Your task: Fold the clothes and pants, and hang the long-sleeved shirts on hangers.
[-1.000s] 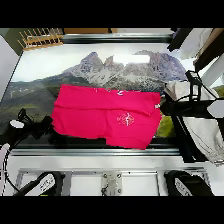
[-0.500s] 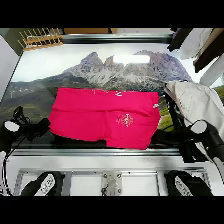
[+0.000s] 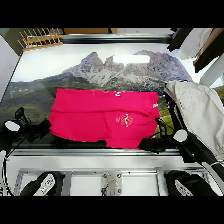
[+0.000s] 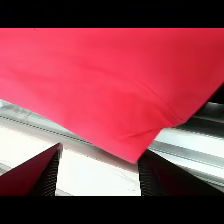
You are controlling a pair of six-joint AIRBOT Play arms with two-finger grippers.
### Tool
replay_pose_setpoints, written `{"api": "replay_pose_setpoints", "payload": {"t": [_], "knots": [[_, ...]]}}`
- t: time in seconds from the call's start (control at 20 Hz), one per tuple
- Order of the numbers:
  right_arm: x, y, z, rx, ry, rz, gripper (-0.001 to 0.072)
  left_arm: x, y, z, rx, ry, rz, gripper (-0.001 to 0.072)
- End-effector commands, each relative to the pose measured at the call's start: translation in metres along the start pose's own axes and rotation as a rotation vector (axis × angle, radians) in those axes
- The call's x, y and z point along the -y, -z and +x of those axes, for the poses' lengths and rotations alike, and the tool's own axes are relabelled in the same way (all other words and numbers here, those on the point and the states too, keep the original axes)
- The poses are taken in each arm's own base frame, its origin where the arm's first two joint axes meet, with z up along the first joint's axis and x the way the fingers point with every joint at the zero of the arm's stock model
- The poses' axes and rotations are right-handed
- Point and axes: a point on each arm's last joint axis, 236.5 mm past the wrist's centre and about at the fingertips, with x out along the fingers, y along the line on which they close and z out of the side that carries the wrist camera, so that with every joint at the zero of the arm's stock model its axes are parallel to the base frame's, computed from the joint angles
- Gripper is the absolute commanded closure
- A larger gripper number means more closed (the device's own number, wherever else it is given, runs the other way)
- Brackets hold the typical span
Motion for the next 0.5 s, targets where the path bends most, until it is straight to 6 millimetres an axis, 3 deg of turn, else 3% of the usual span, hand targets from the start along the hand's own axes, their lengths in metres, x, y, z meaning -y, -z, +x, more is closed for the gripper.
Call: {"api": "replay_pose_setpoints", "payload": {"t": [0.0,0.05,0.1,0.15,0.25,0.45], "knots": [[-0.002,0.003,0.012,-0.013,0.008,-0.011,0.0214,-0.002,0.003,0.006,-0.026,-0.004,-0.010,0.0702],[-0.002,0.002,0.013,-0.014,0.010,-0.012,0.0297,-0.002,0.003,0.005,-0.024,-0.003,-0.009,0.0702],[-0.002,0.002,0.012,-0.011,0.012,-0.016,0.0495,-0.001,0.002,0.003,-0.015,-0.002,-0.005,0.0702],[-0.002,0.001,0.010,-0.010,0.016,-0.029,0.0613,0.000,0.001,-0.001,-0.003,0.001,0.000,0.0702],[-0.003,0.002,-0.004,-0.028,0.052,-0.097,0.0700,0.001,0.002,-0.016,0.023,-0.006,0.029,0.0702],[0.008,0.012,-0.062,-0.091,0.210,-0.229,0.0700,0.000,0.036,-0.055,-0.023,-0.034,0.102,0.0702]]}}
